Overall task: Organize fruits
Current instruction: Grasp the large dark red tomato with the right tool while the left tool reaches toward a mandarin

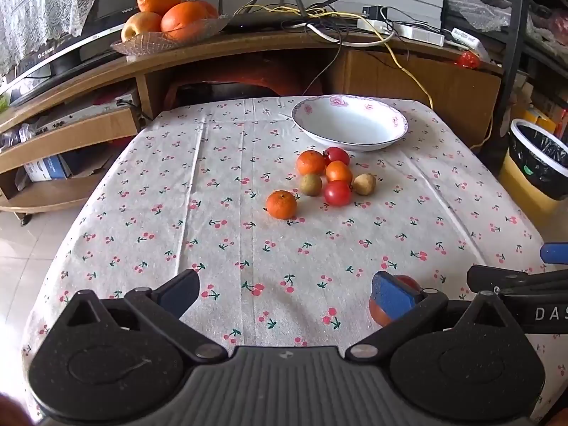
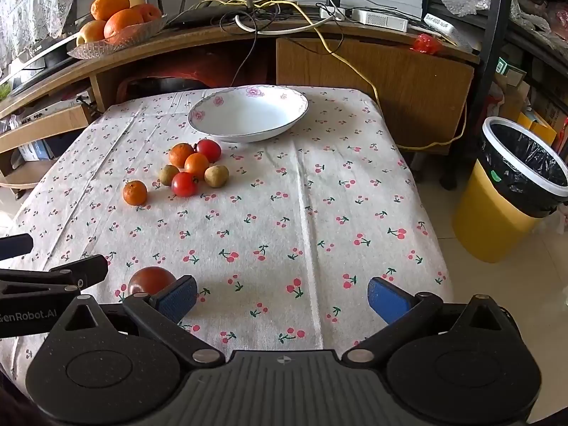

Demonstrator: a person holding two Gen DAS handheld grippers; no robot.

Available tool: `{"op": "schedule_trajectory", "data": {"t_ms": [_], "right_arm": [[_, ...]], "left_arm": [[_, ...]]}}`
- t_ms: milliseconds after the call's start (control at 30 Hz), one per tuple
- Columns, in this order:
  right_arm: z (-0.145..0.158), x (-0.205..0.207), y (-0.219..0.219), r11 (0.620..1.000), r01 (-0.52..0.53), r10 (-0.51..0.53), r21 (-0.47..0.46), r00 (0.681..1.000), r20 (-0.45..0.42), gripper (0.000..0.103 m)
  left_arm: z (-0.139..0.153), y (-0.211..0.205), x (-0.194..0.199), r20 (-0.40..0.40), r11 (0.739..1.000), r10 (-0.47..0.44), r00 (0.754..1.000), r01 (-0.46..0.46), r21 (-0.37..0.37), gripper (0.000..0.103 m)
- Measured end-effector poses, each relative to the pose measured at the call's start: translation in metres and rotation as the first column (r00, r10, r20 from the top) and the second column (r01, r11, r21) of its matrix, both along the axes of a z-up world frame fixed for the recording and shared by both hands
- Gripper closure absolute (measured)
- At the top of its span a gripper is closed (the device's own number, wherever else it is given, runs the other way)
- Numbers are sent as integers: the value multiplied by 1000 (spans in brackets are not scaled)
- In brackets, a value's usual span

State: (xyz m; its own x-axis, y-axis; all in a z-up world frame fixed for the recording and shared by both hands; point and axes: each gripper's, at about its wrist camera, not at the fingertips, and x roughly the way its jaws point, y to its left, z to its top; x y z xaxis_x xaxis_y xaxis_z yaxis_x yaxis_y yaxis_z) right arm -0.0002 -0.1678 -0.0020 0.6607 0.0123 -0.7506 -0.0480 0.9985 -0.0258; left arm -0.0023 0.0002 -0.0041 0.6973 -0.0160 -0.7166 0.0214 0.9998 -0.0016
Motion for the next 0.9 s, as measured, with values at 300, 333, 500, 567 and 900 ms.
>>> {"op": "schedule_trajectory", "data": {"t_ms": [300, 333, 500, 567, 900], "right_arm": [[1, -2, 1, 1000, -8, 8, -15, 1000, 4, 6], [1, -2, 1, 1000, -8, 8, -14, 1000, 4, 6], [1, -3, 1, 1000, -9, 9, -14, 1000, 4, 6], [0, -3, 1, 1000, -12, 12, -14, 1000, 2, 6], [-4, 0, 11, 997, -73, 72, -11, 997, -21, 10]], "left_arm": [[0, -4, 2, -8, 1000, -11, 1000, 11, 15, 0], [1, -4, 2, -9, 1000, -11, 1000, 11, 14, 0], [0, -6, 1, -5, 1000, -13, 1000, 13, 24, 0], [0, -6, 0, -1, 999, -19, 1000, 19, 29, 0], [-3, -1, -9, -2, 994, -66, 998, 65, 84, 0]]}}
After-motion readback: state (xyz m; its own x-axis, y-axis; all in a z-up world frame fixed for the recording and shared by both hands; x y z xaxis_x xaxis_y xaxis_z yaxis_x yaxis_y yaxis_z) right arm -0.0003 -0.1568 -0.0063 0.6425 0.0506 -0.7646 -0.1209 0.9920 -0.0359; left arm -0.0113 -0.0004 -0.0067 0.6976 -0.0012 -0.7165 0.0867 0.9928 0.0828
